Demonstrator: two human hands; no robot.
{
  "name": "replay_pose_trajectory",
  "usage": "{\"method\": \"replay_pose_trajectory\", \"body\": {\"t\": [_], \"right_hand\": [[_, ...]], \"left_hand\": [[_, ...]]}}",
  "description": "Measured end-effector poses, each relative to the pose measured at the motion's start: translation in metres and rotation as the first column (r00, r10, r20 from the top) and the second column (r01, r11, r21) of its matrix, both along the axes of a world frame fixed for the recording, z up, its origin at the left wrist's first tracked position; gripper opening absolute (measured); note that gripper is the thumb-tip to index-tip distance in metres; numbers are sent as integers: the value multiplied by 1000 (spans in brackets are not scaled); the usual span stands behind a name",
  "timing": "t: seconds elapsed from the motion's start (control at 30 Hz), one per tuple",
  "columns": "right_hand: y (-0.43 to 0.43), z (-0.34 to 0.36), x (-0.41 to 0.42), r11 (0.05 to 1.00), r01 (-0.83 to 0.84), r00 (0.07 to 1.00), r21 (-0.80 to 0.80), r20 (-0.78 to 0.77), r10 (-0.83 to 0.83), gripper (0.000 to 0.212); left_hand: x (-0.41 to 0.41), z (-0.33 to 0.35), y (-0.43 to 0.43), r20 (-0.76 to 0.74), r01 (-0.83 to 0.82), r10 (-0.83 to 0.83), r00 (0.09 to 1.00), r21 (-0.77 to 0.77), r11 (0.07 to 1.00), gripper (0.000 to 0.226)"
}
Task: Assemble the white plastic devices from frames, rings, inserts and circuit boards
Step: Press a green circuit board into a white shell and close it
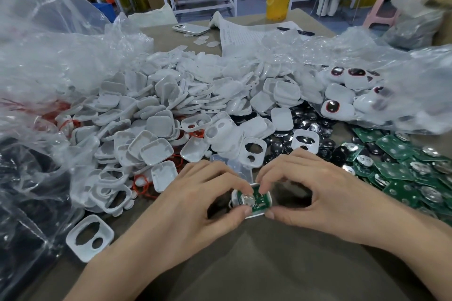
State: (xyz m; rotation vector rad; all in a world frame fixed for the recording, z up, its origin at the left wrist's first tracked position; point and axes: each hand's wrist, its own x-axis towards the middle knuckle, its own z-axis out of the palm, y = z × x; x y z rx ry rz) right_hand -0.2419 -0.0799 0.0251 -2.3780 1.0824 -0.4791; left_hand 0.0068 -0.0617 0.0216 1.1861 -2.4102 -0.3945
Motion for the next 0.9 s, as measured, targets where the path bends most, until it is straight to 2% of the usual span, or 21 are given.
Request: {"method": "replay_pose_trajectory", "body": {"t": [0.13, 0.3, 0.9], "right_hand": [[1, -1, -1, 997, 55, 997, 55, 51, -58, 34], [1, -1, -2, 997, 60, 997, 57, 50, -63, 37], [-1, -3, -4, 997, 47, 999, 58, 20, -48, 33]], "left_hand": [[-1, -1, 0, -14, -6, 6, 1000, 23, 1000, 20], [1, 0, -1, -19, 7, -6, 1000, 40, 999, 21], [1, 0, -1, 0, -6, 7, 1000, 56, 998, 21]]}}
